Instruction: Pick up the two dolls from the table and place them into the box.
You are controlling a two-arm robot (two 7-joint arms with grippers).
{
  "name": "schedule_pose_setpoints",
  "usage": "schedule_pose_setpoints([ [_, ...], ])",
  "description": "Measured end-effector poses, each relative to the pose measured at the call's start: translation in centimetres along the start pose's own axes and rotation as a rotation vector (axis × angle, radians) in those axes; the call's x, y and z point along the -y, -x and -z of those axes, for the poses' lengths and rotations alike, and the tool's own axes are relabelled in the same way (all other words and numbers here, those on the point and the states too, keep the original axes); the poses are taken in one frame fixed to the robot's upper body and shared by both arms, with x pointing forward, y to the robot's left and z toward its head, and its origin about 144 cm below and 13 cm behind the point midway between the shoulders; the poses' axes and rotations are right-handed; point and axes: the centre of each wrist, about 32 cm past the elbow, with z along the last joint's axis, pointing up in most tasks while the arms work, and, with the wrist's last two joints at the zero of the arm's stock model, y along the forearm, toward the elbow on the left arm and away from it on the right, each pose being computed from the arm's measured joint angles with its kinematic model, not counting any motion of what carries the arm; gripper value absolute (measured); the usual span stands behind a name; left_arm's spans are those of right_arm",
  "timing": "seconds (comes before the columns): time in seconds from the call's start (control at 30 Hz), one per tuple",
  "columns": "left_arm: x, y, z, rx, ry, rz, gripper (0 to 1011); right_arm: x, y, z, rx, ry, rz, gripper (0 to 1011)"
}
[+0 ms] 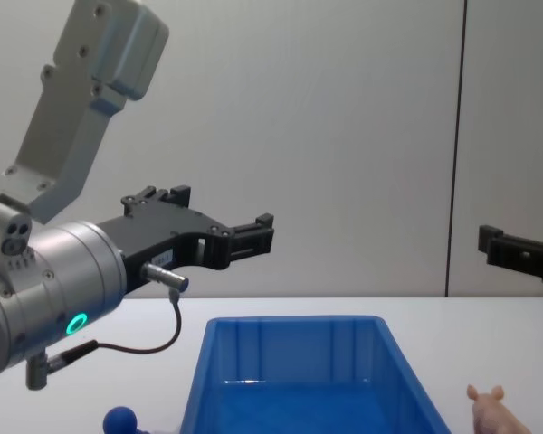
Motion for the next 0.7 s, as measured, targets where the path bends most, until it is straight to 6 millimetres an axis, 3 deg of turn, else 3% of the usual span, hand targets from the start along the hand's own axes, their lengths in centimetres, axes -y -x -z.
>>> schedule_pose_setpoints([
  [0.7, 0.00, 0.00, 0.00, 0.000, 0.000, 0.000, 1001, 0.00, 0.00, 0.00, 0.000, 0.000, 0.000, 1001],
])
